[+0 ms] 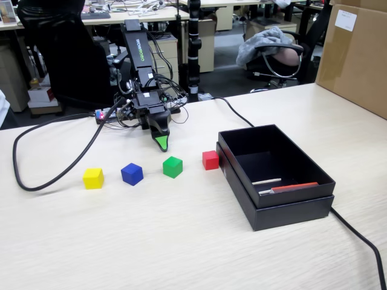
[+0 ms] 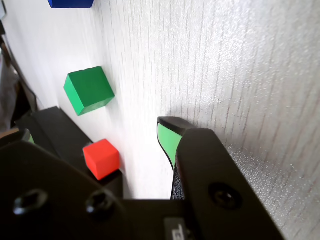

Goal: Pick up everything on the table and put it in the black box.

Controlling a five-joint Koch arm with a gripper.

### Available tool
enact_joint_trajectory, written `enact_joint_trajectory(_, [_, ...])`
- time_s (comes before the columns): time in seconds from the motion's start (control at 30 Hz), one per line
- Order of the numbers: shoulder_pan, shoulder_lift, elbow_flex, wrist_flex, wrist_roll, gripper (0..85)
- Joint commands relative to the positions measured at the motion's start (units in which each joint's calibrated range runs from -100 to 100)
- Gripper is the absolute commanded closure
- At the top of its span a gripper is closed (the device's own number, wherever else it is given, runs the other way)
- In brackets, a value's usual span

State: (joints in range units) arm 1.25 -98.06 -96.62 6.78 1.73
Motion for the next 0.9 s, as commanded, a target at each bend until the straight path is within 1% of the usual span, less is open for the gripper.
enact_joint_trajectory(0.0, [-0.29, 0.24, 1.16, -5.87, -0.20, 37.2])
enact_joint_trajectory(0.13, [-0.93, 0.24, 3.78, -9.58, -0.24, 37.4])
enact_joint_trajectory(0.23, [-1.32, 0.24, 8.68, -16.49, -0.29, 37.4])
enact_joint_trajectory(0.37, [-1.37, 0.58, 17.38, -28.93, 0.10, 37.5])
enact_joint_trajectory(0.4, [-1.47, 1.39, 21.46, -33.77, 0.15, 37.5])
enact_joint_trajectory(0.53, [-2.10, 3.68, 28.81, -41.72, 0.15, 37.5])
enact_joint_trajectory(0.7, [-2.74, 6.78, 39.78, -54.51, 0.15, 37.6])
enact_joint_trajectory(0.73, [-2.98, 8.39, 43.59, -58.39, 0.15, 37.8])
enact_joint_trajectory(0.8, [-3.32, 10.22, 47.57, -62.37, 0.10, 37.9])
enact_joint_trajectory(0.83, [-3.76, 13.20, 52.29, -67.21, -0.05, 37.9])
enact_joint_trajectory(0.87, [-4.10, 15.04, 54.92, -69.63, -0.24, 37.8])
